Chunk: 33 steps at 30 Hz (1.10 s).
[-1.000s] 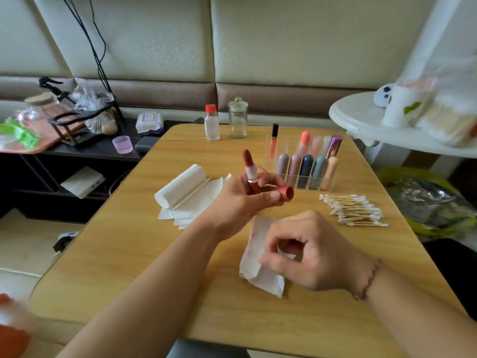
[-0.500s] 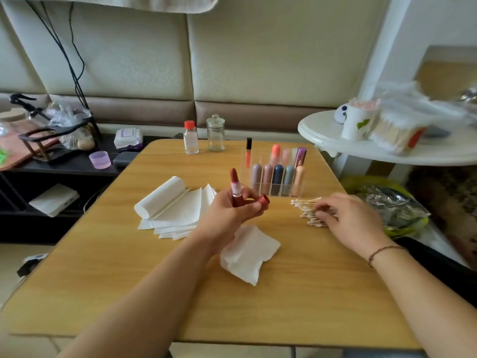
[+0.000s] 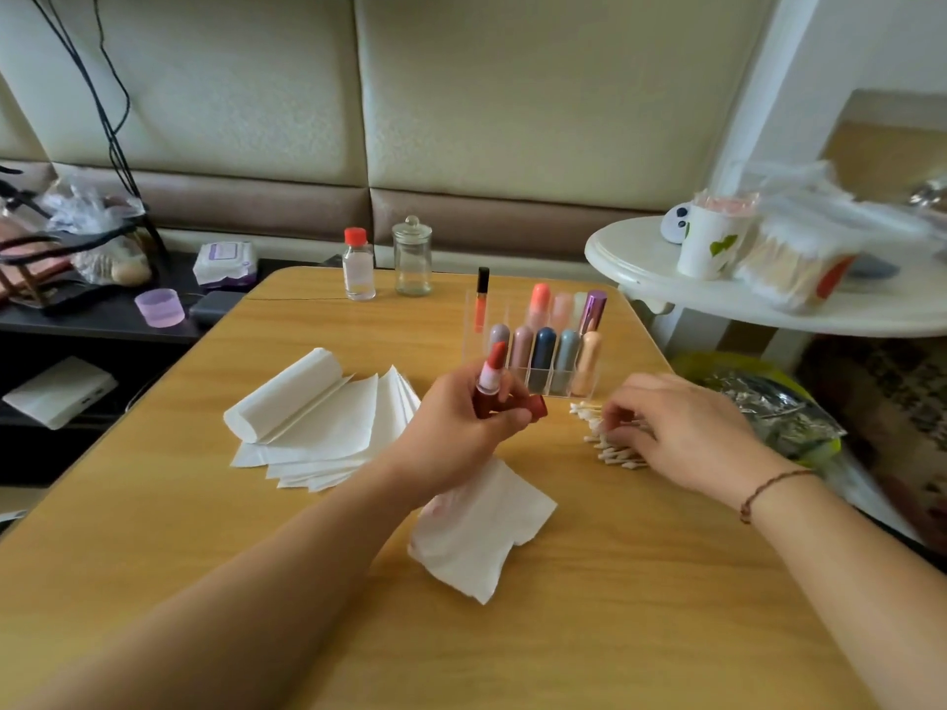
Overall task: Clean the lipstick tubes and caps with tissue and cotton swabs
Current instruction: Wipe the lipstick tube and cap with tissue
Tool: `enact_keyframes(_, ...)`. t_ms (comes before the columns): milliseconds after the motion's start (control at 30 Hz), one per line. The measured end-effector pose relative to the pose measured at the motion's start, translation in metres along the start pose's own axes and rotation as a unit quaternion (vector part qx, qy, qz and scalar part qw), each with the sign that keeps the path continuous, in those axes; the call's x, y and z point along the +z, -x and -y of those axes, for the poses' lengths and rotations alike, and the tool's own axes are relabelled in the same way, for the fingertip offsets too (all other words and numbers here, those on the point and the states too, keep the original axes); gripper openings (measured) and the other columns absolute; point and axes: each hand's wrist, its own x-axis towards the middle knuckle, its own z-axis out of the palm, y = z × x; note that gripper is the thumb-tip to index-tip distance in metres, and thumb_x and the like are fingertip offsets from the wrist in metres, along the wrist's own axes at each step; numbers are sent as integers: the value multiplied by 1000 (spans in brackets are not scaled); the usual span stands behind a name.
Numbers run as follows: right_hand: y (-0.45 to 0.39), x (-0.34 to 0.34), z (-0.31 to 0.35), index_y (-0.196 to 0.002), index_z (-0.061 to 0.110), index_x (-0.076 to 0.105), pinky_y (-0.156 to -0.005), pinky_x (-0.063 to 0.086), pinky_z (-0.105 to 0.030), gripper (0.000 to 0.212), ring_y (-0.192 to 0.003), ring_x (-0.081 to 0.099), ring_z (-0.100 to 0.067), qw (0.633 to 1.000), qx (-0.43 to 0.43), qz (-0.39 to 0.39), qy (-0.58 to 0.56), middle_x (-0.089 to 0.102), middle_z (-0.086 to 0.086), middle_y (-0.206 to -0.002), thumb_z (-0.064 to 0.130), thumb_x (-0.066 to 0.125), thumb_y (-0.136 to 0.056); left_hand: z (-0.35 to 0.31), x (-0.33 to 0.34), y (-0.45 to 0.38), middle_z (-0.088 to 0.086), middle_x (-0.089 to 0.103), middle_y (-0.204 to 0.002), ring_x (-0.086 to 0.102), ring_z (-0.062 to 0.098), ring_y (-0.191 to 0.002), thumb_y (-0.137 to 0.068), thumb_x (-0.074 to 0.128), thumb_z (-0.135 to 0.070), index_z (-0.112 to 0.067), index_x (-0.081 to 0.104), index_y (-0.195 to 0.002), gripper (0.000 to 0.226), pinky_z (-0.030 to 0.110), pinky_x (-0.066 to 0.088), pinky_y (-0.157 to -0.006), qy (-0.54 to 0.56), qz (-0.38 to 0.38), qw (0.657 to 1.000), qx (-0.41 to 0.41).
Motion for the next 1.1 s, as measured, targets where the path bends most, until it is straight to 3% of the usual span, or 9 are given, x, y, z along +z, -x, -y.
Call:
enact_keyframes(133, -1, 4, 5, -96, 39, 53, -61, 46, -24, 8, -84, 52, -2, 990, -33, -102, -95, 53, 25, -88, 32, 54, -98, 10, -2, 0, 2, 73, -90, 69, 22, -97, -87, 65, 4, -34, 66, -69, 42, 41, 53, -91, 45, -3, 999, 5)
enact_keyframes(333, -15, 11, 49, -115, 25, 58, -51, 35, -15, 20, -62, 50, -4, 942, -71, -196, -265, 50, 18, -69, 21, 43, -102, 15, -13, -2, 6, 69, -89, 67, 27, -93, -83, 62, -4, -30, 62, -69, 30, 34, 51, -76, 135, -25, 991, 1)
enact_keyframes(433, -8, 20, 60, -107, 22, 65, -54, 37, -8, 17, -64, 54, -1, 926, -86, -201, -309, 52, 22, -68, 28, 51, -100, 19, -17, -2, 8, 70, -91, 68, 27, -92, -84, 62, -4, -18, 58, -79, 16, 33, 51, -73, 120, -27, 992, 2)
enact_keyframes(500, -4, 23, 64, -100, 22, 68, -55, 36, -6, 19, -62, 55, -1, 921, -91, -202, -321, 51, 22, -66, 34, 53, -97, 18, -18, -2, 9, 70, -91, 67, 28, -92, -86, 62, -4, -25, 62, -76, 24, 35, 51, -73, 117, -23, 993, 7)
enact_keyframes(667, -3, 28, 67, -92, 18, 69, -56, 35, -5, 4, -61, 53, 1, 923, -88, -216, -307, 49, 21, -63, 14, 69, -93, 19, -17, 0, 11, 70, -90, 64, 24, -86, -87, 61, -6, -10, 59, -82, 7, 37, 46, -71, 107, -2, 994, 14)
enact_keyframes(833, -1, 29, 65, -101, 22, 67, -63, 46, -13, 19, -75, 62, -10, 919, -76, -178, -344, 63, 12, -75, 8, 71, -89, 16, -14, 0, 11, 69, -89, 62, 26, -85, -88, 59, -7, -31, 59, -71, 30, 38, 44, -70, 86, 11, 996, 21)
enact_keyframes(933, -2, 30, 63, -96, 24, 67, -61, 48, -12, 15, -76, 64, -4, 914, -44, -195, -354, 65, 13, -75, 14, 74, -87, 17, -14, 0, 9, 69, -87, 63, 25, -84, -88, 59, -7, -35, 59, -69, 33, 36, 45, -69, 80, 4, 997, 22)
enact_keyframes(1000, -2, 28, 64, -88, 24, 73, -58, 47, -10, 8, -72, 65, 0, 917, -30, -213, -336, 66, 17, -69, 31, 72, -86, 19, -15, 0, 8, 70, -87, 64, 25, -83, -91, 59, -4, -24, 59, -77, 24, 35, 48, -69, 76, 9, 997, 19)
enact_keyframes(1100, -2, 26, 66, -87, 21, 78, -59, 49, -16, 38, -71, 64, -5, 928, -45, -212, -304, 69, 11, -68, 50, 55, -87, 23, -16, 0, 11, 72, -88, 66, 24, -82, -95, 58, 0, 2, 48, -85, 15, 33, 53, -71, 64, 11, 998, 14)
